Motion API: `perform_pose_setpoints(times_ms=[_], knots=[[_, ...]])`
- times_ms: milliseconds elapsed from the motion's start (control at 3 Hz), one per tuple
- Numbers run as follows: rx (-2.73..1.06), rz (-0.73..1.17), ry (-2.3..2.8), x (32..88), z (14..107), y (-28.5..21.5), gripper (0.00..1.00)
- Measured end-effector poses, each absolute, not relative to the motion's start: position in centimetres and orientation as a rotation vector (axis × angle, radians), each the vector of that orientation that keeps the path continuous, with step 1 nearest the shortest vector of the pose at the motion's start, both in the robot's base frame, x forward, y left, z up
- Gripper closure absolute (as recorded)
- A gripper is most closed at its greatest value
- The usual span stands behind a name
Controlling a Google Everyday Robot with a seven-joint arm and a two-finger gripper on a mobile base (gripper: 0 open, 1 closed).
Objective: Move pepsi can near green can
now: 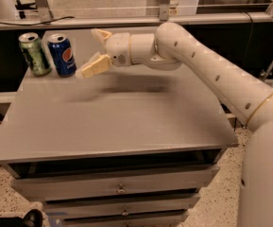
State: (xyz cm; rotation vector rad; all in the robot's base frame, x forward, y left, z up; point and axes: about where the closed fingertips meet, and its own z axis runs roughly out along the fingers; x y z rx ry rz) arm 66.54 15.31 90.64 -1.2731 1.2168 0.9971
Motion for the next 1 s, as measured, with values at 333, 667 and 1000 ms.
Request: perform_pose_setpoints(times_ms=[333, 667, 1000], knots=[[-1.200, 0.950, 1.234, 65.0, 91.4, 10.4, 0.00], [-1.130, 0.921, 1.251, 63.1, 91.2, 5.6, 0.00], [-1.110, 0.904, 1.265, 63.0, 91.0, 3.8, 0.00]])
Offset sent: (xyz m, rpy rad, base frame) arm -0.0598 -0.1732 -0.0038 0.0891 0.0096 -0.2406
